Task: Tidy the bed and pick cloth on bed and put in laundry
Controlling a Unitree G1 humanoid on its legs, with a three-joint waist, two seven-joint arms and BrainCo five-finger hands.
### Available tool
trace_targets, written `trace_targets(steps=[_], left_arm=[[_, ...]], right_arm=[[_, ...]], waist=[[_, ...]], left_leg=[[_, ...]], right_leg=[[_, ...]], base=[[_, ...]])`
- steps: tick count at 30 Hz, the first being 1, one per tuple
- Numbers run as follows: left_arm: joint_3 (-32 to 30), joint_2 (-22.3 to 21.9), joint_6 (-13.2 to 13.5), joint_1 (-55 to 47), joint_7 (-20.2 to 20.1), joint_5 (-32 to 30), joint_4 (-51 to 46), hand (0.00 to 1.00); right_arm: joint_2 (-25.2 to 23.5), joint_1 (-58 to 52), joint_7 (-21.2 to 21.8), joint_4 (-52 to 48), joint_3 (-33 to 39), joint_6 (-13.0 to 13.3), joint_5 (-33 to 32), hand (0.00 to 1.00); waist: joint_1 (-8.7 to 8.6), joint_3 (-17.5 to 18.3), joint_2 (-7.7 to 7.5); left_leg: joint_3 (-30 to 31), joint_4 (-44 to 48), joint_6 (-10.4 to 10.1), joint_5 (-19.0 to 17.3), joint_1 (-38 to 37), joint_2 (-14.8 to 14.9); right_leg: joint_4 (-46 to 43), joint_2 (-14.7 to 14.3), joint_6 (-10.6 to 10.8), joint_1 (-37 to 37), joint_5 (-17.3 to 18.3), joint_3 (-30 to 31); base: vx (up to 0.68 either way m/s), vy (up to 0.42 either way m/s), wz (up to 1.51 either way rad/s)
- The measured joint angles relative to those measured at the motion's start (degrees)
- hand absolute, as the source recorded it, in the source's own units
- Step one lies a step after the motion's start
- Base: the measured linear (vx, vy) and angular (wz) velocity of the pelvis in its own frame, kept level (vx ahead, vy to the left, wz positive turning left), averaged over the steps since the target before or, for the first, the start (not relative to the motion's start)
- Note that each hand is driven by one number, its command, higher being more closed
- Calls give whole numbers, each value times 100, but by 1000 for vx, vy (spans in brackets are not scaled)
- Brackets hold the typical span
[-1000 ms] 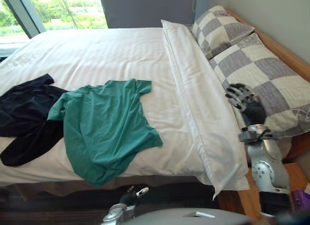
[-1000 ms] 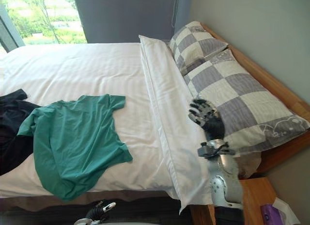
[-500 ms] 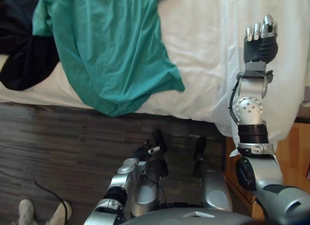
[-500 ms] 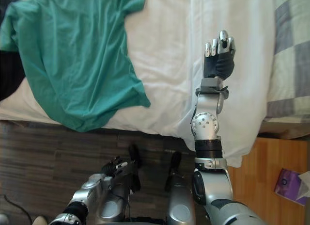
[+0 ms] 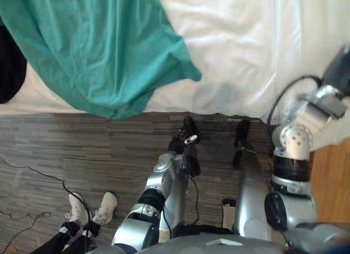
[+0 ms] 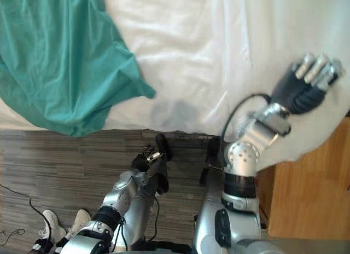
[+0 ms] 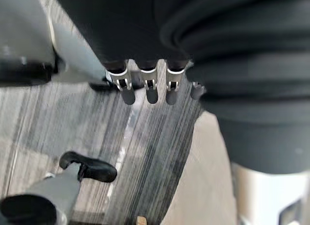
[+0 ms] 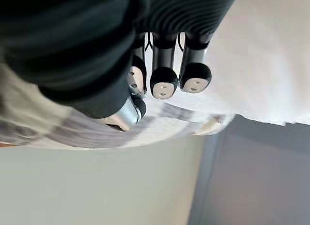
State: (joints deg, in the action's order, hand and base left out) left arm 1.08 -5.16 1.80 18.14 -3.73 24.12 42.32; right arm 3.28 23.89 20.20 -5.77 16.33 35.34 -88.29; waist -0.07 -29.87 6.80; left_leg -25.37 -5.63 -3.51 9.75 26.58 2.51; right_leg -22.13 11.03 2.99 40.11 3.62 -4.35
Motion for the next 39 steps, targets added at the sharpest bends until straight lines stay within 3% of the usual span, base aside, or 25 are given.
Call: trace_targets(steps=[3, 5, 7, 11, 12, 17, 21, 22, 24, 26, 29, 35, 38, 39], left_arm=[[-92, -30, 146, -21, -1, 15, 1, 0], [-180, -32, 204, -50, 1, 27, 2, 0], [-195, -11, 252, -110, -8, 137, 32, 0], [-359, 11, 252, -147, -103, 173, 237, 0], [-452, 19, 221, -181, -122, 217, 236, 0], [-801, 167, -61, -577, -267, 144, 575, 0], [-908, 324, -409, -1196, -358, -198, 630, 0], [-1057, 361, -543, -1405, -394, -483, 648, 0], [-1215, 376, -597, -1641, -443, -806, 708, 0], [-1279, 358, -608, -1781, -504, -1035, 929, 0], [-1301, 301, -536, -2066, -520, -1426, 1168, 0], [-1356, 280, -154, -2182, -452, -1677, 1250, 0], [-1288, 344, -121, -2231, -93, -1562, 1224, 0], [-1281, 369, -123, -2230, 55, -1491, 1070, 0]], right_arm=[[-113, -892, 112, 102, 198, -53, -233, 100], [-160, -1446, 204, 366, 282, -225, -329, 100], [-267, -2000, 235, 751, 403, -520, -323, 100], [-231, -2487, 354, 1529, 421, -1072, -158, 100], [-239, -2614, 378, 1808, 446, -1236, -13, 0], [-280, -3089, 380, 2676, 526, -1690, 1070, 0], [-274, -3556, -340, 3696, 293, -1913, 4383, 0], [-279, -3610, -589, 4217, 105, -1969, 5501, 0], [-322, -3604, -880, 4788, -59, -1995, 6831, 0], [-333, -3618, -1057, 5155, -176, -2064, 7646, 0], [-372, -3659, -1148, 5452, -305, -2319, 7841, 0], [-430, -3585, -1118, 5697, -320, -2583, 8071, 0], [-350, -3464, -932, 5834, -351, -2742, 8077, 0], [-278, -3376, -899, 5864, -351, -2786, 8115, 0]], waist=[[-93, -12, -19], [-227, -12, -20], [-352, -19, -40], [-389, 26, -147], [-390, 83, -235], [-360, 776, -719], [-264, 1552, -882], [-192, 1837, -882], [-165, 2074, -809], [-105, 2212, -699], [-60, 2336, -625], [-46, 2490, -742], [-2, 2384, -754], [0, 2285, -825]], left_leg=[[-215, -2, -66, -56, -192, 0], [-271, -4, -72, -91, -350, 9], [-352, -11, -65, -198, -686, 59], [-624, -31, -20, -392, -1239, 161], [-803, -32, -28, -437, -1385, 201], [-892, -31, 95, -539, -1856, 264], [-892, -2, 96, -521, -2387, 294], [-880, -4, 18, -574, -2570, 318], [-855, -10, -38, -613, -2829, 328], [-827, -34, -88, -648, -3044, 329], [-684, -37, -102, -657, -3312, 334], [-487, -39, -105, -683, -3540, 353], [-548, 229, -14, -906, -3591, 393], [-472, 1188, -27, -1338, -3224, 535]], right_leg=[[-22, -43, 4, -55, 9, 189], [-24, -55, 3, -180, 40, 214], [4, -102, -2, -501, 94, 217], [218, -190, 1, -1105, 115, 229], [273, -193, 15, -1267, 124, 209], [622, -198, 71, -1982, 180, 31], [1162, -180, 81, -2976, 183, -371], [1311, -199, 81, -3274, 183, -480], [1463, -206, 82, -3671, 183, -617], [1556, -205, 101, -3958, 195, -752], [1638, -209, 144, -4339, 253, -919], [1634, -256, 114, -4620, 381, -1032], [1450, -235, 103, -4622, 490, -835], [1022, -104, 138, -4441, 721, -789]], base=[[50, -25, -38], [71, -34, -24], [92, -48, -22], [91, -42, -24], [157, -45, -2], [183, -31, 7], [232, -26, 37], [198, -40, 20], [154, -24, 20], [83, -10, 11], [36, -16, 17], [-74, -17, 11], [-111, 17, -17], [-115, -16, -2]])
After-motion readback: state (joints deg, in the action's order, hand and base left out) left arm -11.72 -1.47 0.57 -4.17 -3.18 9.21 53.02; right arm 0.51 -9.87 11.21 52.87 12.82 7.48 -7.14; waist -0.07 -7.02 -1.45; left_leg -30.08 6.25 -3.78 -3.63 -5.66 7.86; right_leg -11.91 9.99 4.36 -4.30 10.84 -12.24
